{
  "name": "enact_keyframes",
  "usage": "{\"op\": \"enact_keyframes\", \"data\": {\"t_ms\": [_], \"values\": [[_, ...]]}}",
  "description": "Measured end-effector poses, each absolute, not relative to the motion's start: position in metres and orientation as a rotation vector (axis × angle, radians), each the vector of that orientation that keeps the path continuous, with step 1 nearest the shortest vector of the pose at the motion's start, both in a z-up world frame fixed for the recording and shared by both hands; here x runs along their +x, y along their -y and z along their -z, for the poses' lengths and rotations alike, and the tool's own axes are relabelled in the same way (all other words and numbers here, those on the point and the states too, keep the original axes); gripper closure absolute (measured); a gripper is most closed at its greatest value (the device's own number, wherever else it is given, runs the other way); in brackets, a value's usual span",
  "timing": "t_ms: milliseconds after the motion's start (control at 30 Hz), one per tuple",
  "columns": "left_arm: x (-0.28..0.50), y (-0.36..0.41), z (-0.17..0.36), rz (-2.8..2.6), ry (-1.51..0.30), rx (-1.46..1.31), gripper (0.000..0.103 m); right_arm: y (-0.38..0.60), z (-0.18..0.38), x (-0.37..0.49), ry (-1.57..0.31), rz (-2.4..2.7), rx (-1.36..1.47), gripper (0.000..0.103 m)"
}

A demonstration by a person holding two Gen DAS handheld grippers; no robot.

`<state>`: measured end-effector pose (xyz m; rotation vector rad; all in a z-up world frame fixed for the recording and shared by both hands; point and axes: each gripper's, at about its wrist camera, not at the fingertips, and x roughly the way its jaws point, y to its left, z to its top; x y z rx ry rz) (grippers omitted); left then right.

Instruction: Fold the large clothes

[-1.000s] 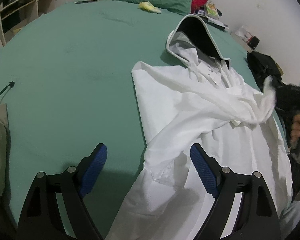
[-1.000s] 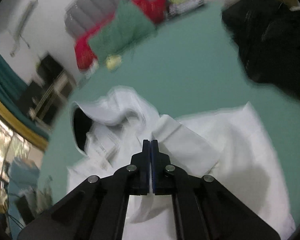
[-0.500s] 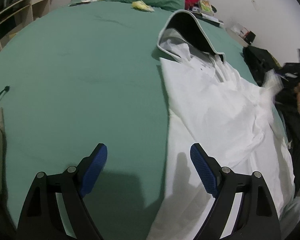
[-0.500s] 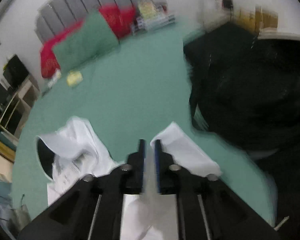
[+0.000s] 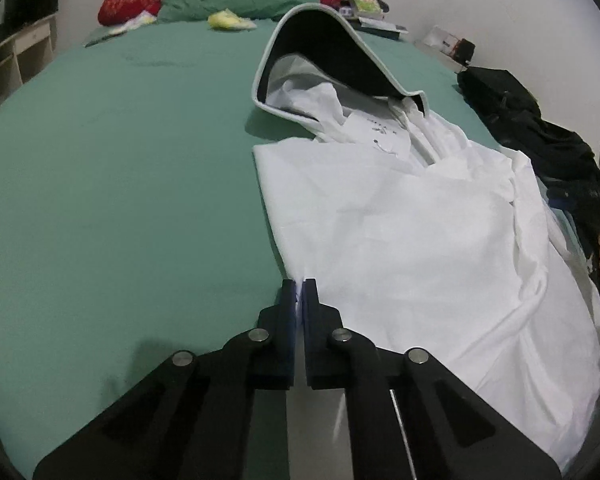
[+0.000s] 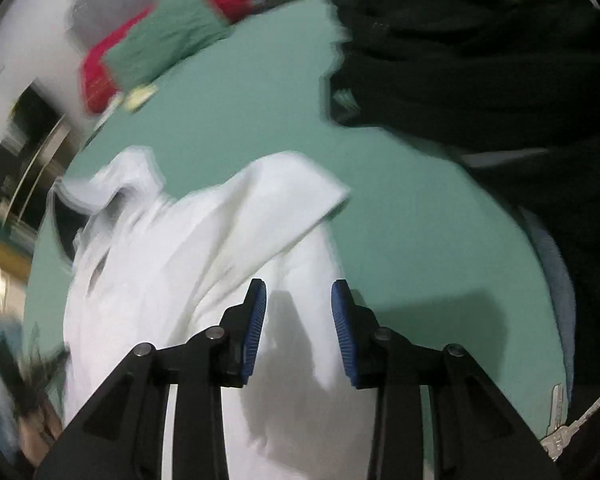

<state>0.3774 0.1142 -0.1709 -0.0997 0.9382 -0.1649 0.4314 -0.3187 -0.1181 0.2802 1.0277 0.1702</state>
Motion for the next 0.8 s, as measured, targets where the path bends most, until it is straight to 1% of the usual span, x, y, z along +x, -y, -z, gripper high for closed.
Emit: {"op": "enact_keyframes", "data": {"t_ms": [67,133,200,267,333,367,433,500,533,567,600,633,667,700,733,767,800], "values": [[0.372,-0.129,0.163,0.1,-0.895,-0.129,0.1,0.286,0.113,0.414,-0.995,-0.259,0.136,0.069],[0.369,-0.145,0.157,0.07,-0.886,-0.196,0.1,0.243,0.107,0.4,-0.959,-0.276,-0.076,0.069],[0.366,-0.157,0.153,0.046,-0.877,-0.246,0.099,0.194,0.094,0.385,-0.847,-0.356,-0.252,0.069],[0.362,-0.171,0.151,-0.032,-0.876,-0.284,0.1,0.158,0.087,0.381,-0.773,-0.401,-0.352,0.068],[0.358,-0.184,0.149,-0.099,-0.86,-0.311,0.1,0.122,0.09,0.389,-0.786,-0.453,-0.408,0.066],[0.357,-0.19,0.149,-0.11,-0.863,-0.323,0.1,0.109,0.095,0.396,-0.827,-0.485,-0.406,0.064],[0.358,-0.195,0.151,-0.085,-0.88,-0.368,0.099,0.09,0.114,0.415,-0.951,-0.521,-0.358,0.064],[0.36,-0.194,0.15,-0.047,-0.898,-0.414,0.092,0.086,0.126,0.429,-0.994,-0.493,-0.314,0.064],[0.361,-0.191,0.149,-0.039,-0.899,-0.407,0.074,0.086,0.129,0.435,-0.996,-0.488,-0.285,0.064],[0.361,-0.185,0.147,-0.034,-0.901,-0.382,0.051,0.086,0.131,0.442,-0.997,-0.498,-0.244,0.064],[0.361,-0.18,0.145,-0.028,-0.899,-0.367,0.047,0.087,0.132,0.446,-1.004,-0.522,-0.184,0.064],[0.361,-0.18,0.145,-0.019,-0.897,-0.364,0.046,0.086,0.135,0.447,-1.018,-0.542,-0.146,0.064],[0.361,-0.177,0.145,-0.001,-0.905,-0.365,0.046,0.078,0.138,0.444,-1.01,-0.554,-0.16,0.072],[0.362,-0.174,0.146,0.019,-0.923,-0.369,0.046,0.072,0.138,0.44,-0.991,-0.556,-0.195,0.076],[0.364,-0.172,0.147,0.032,-0.935,-0.373,0.046,0.061,0.136,0.436,-0.976,-0.557,-0.226,0.084],[0.363,-0.171,0.148,0.041,-0.944,-0.378,0.046,0.057,0.136,0.436,-0.978,-0.565,-0.216,0.088],[0.362,-0.17,0.149,0.043,-0.956,-0.379,0.046,0.056,0.133,0.436,-0.985,-0.58,-0.191,0.09]]}}
